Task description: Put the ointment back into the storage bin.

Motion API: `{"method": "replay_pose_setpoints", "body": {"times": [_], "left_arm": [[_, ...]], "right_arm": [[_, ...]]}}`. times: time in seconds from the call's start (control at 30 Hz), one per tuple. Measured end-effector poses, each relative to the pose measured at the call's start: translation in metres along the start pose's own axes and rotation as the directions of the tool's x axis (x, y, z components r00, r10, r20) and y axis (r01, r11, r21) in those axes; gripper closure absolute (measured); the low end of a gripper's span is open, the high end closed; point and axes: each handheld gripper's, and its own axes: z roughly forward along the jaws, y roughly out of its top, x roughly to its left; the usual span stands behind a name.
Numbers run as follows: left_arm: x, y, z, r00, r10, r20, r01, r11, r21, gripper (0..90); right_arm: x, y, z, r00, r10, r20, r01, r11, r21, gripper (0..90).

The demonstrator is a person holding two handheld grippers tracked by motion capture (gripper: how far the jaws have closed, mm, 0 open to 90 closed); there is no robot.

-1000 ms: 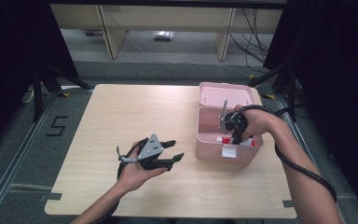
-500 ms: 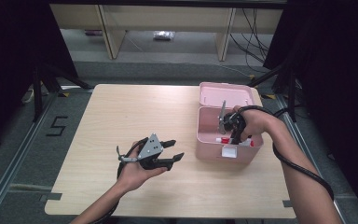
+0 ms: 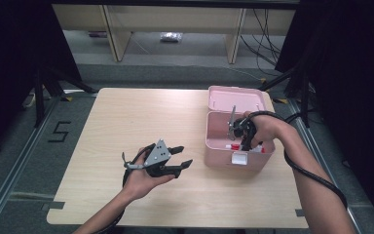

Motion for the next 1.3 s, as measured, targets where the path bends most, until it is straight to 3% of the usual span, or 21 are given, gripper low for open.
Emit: {"method": "replay_pose_setpoints", "body": {"times": [0.07,0.13,0.43,0.57,0.7,0.73,0.77,0.93,1.2,1.23,1.3], "left_arm": [[0.000,0.000,0.000,1.0000,0.000,0.001,0.000,1.0000,0.000,45.0],[0.000,0.000,0.000,1.0000,0.006,0.002,-0.006,1.0000,-0.001,45.0],[0.001,0.000,0.000,1.0000,0.004,0.001,-0.004,1.0000,0.000,44.9],[0.000,0.000,0.000,1.0000,0.000,0.002,0.000,1.0000,0.002,44.9],[0.000,0.000,0.000,1.0000,-0.001,0.002,0.001,1.0000,0.002,44.8],[0.000,0.000,0.000,1.0000,0.000,0.002,0.000,1.0000,0.002,44.8],[0.000,0.000,0.000,1.0000,-0.001,0.002,0.001,1.0000,0.002,44.8],[0.000,-0.001,0.000,1.0000,-0.001,0.001,0.001,1.0000,0.001,44.8],[0.000,-0.001,0.001,1.0000,-0.001,0.005,0.001,1.0000,0.007,44.8],[0.000,-0.001,0.001,1.0000,-0.004,0.005,0.004,1.0000,0.004,44.8],[0.000,-0.001,0.002,1.0000,0.002,0.009,-0.002,1.0000,0.001,44.8]], "right_arm": [[0.000,0.000,0.001,0.9999,0.010,-0.006,-0.010,1.000,0.006,72.1],[-0.004,0.001,0.003,0.9993,-0.037,-0.001,0.037,0.999,-0.020,72.1],[-0.006,0.000,0.007,0.9992,-0.040,-0.008,0.040,0.999,-0.020,72.1],[-0.003,-0.001,0.007,0.9993,0.020,-0.031,-0.020,1.000,0.015,72.1],[-0.004,-0.002,0.008,0.9996,0.018,-0.022,-0.018,1.000,0.017,72.0],[-0.005,-0.002,0.010,0.9998,-0.003,-0.017,0.004,1.000,0.013,72.0],[-0.003,-0.002,0.009,0.9994,0.024,-0.023,-0.024,1.000,0.016,72.0],[-0.004,-0.002,0.009,0.9994,0.025,-0.022,-0.025,1.000,0.019,71.8],[-0.012,-0.007,0.011,0.9995,-0.032,-0.007,0.032,0.999,-0.024,69.5],[-0.007,-0.008,0.007,0.9988,0.047,-0.010,-0.047,0.999,0.007,69.6],[-0.007,-0.008,0.006,0.9991,0.042,-0.007,-0.042,0.999,0.004,69.6]]}}
